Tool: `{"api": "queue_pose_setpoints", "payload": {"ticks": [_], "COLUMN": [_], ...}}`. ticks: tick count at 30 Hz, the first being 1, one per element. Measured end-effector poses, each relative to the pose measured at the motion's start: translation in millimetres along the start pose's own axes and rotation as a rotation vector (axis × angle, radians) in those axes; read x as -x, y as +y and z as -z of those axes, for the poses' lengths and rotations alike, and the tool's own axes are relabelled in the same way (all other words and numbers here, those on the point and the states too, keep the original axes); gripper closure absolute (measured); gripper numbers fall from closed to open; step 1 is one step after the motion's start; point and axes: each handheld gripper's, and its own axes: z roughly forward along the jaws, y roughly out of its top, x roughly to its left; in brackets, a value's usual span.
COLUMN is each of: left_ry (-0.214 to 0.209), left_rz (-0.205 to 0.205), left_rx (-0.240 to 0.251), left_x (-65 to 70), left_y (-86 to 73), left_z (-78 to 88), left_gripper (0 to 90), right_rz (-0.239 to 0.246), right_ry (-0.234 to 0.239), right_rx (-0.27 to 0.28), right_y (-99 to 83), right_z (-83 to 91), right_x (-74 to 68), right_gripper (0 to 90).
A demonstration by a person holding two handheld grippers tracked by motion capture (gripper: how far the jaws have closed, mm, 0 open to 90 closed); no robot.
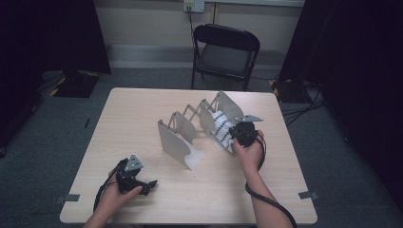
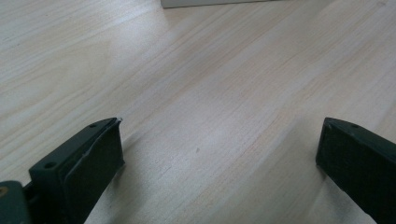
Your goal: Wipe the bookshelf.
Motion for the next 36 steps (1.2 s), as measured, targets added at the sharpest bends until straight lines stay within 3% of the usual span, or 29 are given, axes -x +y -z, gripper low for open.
{"api": "queue_pose_setpoints", "payload": {"ticks": [7,17,27,36], "left_ry": [0.000,0.001,0.002,0.001], "left_rz": [0.001,-0.010,-0.009,-0.009], "left_rx": [0.000,-0.008,-0.007,-0.008], "left_x": [0.0,-0.8,-0.8,-0.8], "left_y": [0.0,0.1,0.1,0.1], "left_z": [0.0,0.7,0.6,0.7], "left_gripper": [0.2,0.3,0.3,0.3], "right_rz": [-0.018,-0.024,0.011,0.054], "right_ry": [0.010,0.051,0.065,0.062], "right_rx": [-0.048,-0.047,0.020,0.124], "right_y": [-31.0,-36.8,-6.8,43.5], "right_z": [-12.8,-8.5,30.4,68.0], "right_x": [3.6,9.3,16.4,17.5], "right_gripper": [82.4,81.9,82.0,81.9]}}
